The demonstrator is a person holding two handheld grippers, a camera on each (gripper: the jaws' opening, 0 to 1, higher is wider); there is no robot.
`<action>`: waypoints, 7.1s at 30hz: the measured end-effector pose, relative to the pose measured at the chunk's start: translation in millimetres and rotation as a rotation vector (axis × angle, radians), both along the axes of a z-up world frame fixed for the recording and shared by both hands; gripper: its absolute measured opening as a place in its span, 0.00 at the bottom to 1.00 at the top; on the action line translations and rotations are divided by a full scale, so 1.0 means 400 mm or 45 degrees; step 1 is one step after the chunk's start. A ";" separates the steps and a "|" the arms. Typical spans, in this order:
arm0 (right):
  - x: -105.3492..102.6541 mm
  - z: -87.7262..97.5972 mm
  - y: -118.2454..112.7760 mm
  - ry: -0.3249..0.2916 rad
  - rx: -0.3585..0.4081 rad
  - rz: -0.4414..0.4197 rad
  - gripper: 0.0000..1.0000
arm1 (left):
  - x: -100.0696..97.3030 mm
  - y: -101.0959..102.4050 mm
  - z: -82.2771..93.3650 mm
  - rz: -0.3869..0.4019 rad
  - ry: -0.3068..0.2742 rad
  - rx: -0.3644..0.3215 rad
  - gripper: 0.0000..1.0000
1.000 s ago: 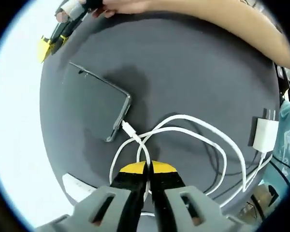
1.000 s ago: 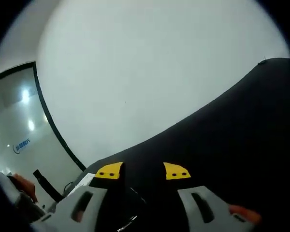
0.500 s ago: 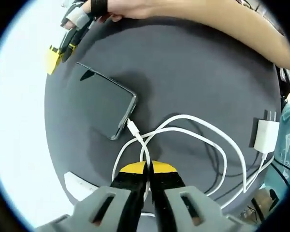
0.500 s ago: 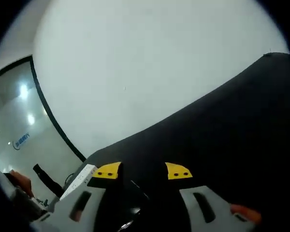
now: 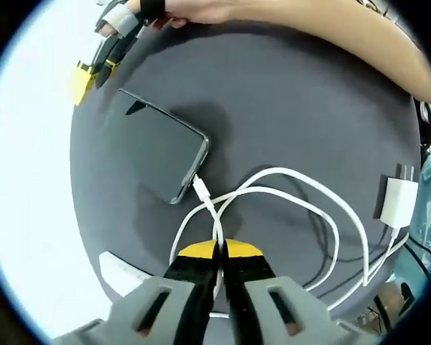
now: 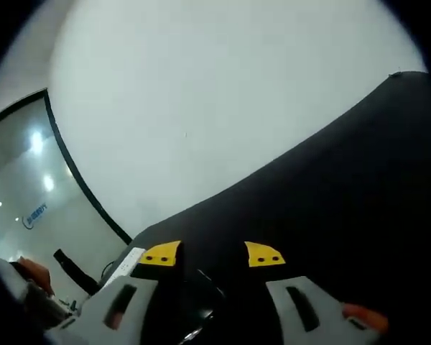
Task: Connect the charging cable to the phone, plug the charger into the socket, and turn on the power strip switch to charge the phone.
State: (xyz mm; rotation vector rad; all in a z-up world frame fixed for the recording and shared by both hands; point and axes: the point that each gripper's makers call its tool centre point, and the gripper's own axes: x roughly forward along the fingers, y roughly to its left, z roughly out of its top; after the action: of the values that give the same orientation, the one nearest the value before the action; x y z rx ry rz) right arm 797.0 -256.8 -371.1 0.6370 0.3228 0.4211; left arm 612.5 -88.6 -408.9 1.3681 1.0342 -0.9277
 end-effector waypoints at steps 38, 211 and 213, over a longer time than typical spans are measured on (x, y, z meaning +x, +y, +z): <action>0.016 -0.004 -0.009 0.026 0.032 0.000 0.30 | -0.017 0.009 -0.020 0.406 -0.190 -0.020 0.00; 0.040 -0.061 0.060 0.108 -0.116 0.063 0.27 | 0.083 -0.083 -0.021 0.681 -0.179 -0.773 0.10; 0.040 -0.061 0.059 0.108 -0.115 0.061 0.27 | 0.053 -0.074 -0.017 0.711 -0.176 -0.803 0.17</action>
State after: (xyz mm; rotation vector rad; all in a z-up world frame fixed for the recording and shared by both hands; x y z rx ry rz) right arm 812.9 -233.3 -395.4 0.5604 0.4363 0.4237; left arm 633.8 -118.2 -415.5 0.5626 0.8478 -0.6417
